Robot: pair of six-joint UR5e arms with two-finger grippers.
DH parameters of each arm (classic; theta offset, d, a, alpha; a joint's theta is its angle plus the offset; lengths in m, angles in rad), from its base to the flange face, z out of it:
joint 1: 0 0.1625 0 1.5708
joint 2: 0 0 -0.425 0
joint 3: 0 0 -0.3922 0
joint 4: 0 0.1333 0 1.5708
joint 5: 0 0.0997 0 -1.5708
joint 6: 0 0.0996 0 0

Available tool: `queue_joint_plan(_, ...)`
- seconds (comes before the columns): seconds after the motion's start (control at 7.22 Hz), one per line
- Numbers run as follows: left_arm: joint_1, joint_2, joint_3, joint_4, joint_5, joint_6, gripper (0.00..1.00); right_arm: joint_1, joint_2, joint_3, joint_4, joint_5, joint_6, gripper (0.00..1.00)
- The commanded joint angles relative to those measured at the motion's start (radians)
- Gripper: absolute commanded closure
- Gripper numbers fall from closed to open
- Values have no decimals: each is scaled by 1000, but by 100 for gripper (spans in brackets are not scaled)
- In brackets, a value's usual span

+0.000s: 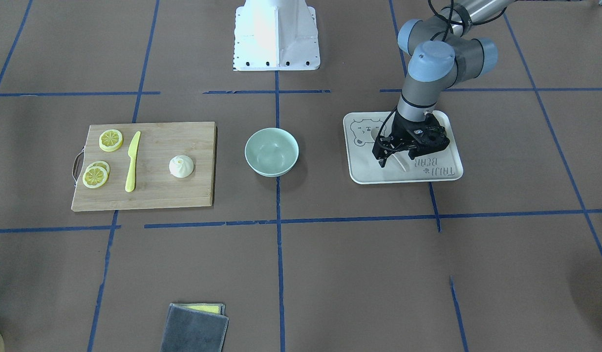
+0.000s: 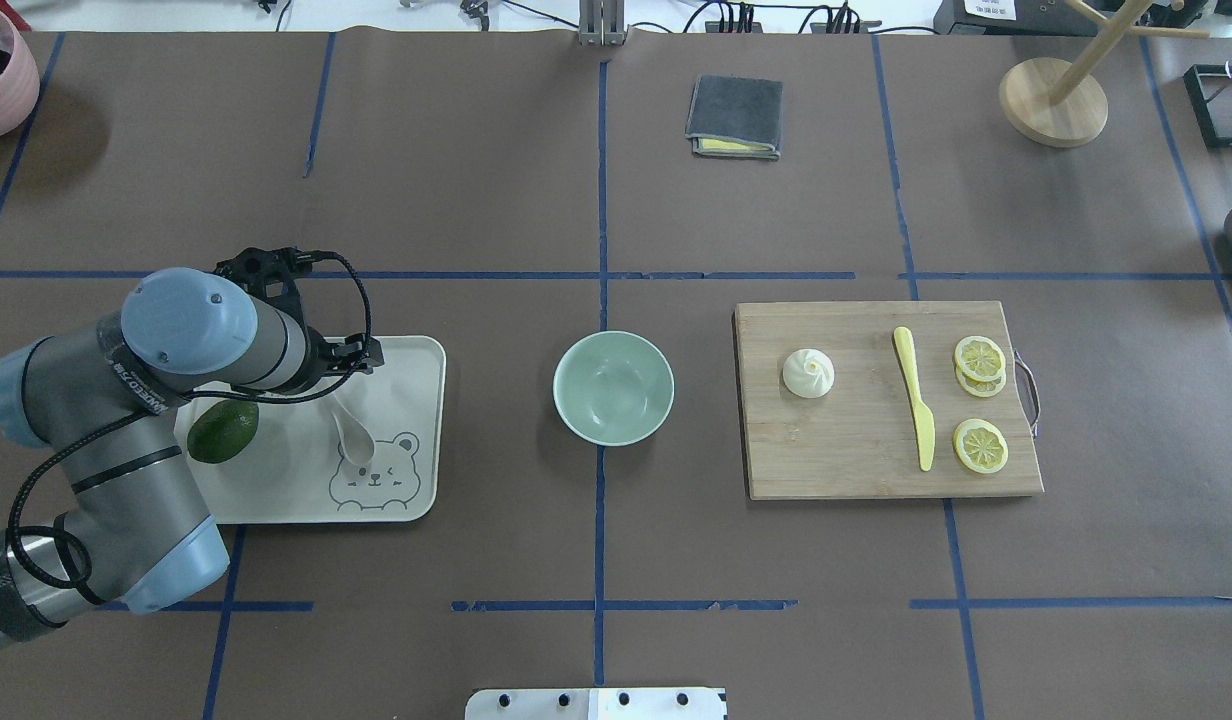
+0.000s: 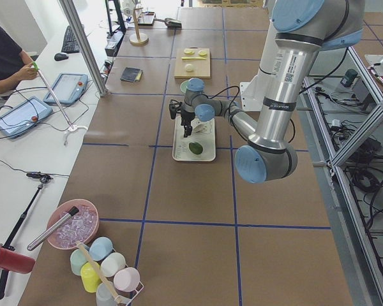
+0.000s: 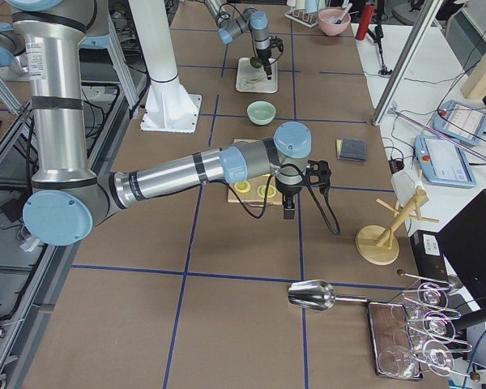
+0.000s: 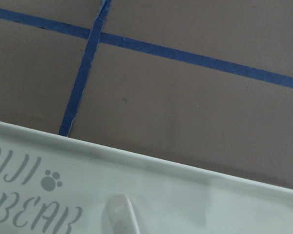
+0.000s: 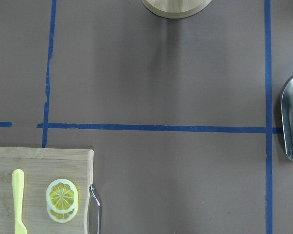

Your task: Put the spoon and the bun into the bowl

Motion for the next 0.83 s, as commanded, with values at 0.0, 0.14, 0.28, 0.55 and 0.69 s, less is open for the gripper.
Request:
queue_joint_plan(0.0,1,1,9,0,2,-1,14,0,0,-4,4,0,0,0)
queue_joint_plan(0.14,11,1,9,0,2,-1,15,0,0,-4,4,0,0,0)
queue_joint_plan(0.28,18,1,9,0,2,-1,16,0,0,-4,4,0,0,0)
queue_joint_plan(0.55,27,-1,15,0,2,-2,22,0,0,-4,4,0,0,0)
queue_joint_plan(0.69,26,1,15,0,2,-20,38,0,0,-4,4,0,0,0)
